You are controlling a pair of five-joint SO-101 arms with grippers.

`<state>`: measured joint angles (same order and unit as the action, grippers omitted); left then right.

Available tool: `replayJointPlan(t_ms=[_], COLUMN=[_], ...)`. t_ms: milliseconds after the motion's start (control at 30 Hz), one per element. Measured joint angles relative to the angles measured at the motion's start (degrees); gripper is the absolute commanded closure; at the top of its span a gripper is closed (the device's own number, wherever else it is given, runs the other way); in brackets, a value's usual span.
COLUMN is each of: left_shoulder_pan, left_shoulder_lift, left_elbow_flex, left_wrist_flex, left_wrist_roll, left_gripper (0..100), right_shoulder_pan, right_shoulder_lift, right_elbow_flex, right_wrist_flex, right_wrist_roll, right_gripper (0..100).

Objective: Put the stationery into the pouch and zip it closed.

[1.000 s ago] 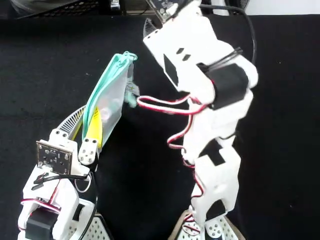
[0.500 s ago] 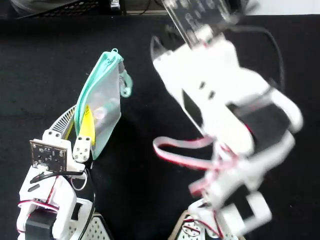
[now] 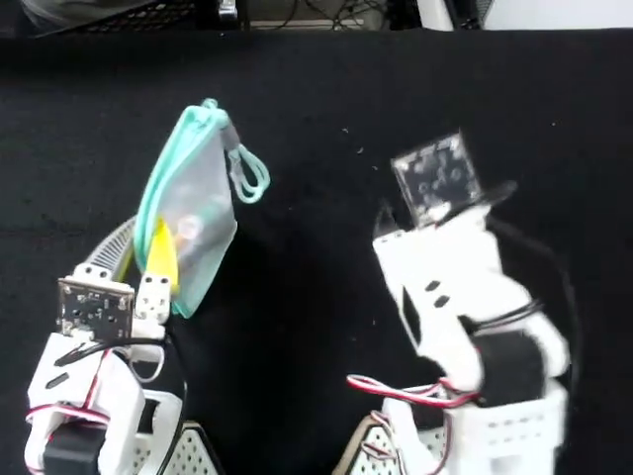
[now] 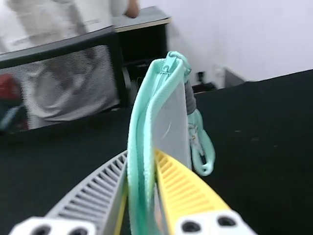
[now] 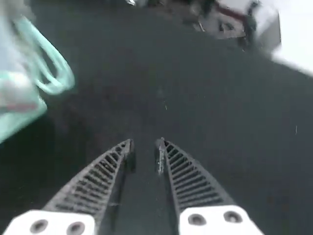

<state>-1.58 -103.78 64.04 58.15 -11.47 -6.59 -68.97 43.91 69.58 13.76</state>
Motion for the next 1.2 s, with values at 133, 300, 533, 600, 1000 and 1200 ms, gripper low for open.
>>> replayJointPlan(t_ms=[133,300,533,600,1000,1200], left_shoulder_pan=[-6.24,-8.88,-12.57,-13.80,-0.26,14.86], left_shoulder_lift=[3.96,14.42,37.80,44.92,78.59,88.35], left_elbow_flex=[-1.93,-8.26,-18.46,-22.59,-53.01,-54.86], left_wrist_flex=[-1.58,-1.58,-6.77,-8.44,0.79,-3.08], left_wrist_roll=[-1.49,-1.85,-7.03,-8.79,-10.29,-8.09], left_gripper=[97,97,97,97,97,97], right_shoulder_pan=[2.64,3.25,3.43,3.87,3.69,4.22], right_shoulder_lift=[-11.16,-16.79,-17.76,-17.76,-17.76,-17.76], right_elbow_flex=[22.07,34.20,43.87,45.01,46.42,46.42], right_wrist_flex=[-11.52,-16.44,-23.03,-23.74,-24.44,-24.44], right_wrist_roll=[2.99,-1.67,-6.59,-6.77,-6.86,-6.77], right_gripper=[91.3,91.3,91.3,91.3,91.3,91.3])
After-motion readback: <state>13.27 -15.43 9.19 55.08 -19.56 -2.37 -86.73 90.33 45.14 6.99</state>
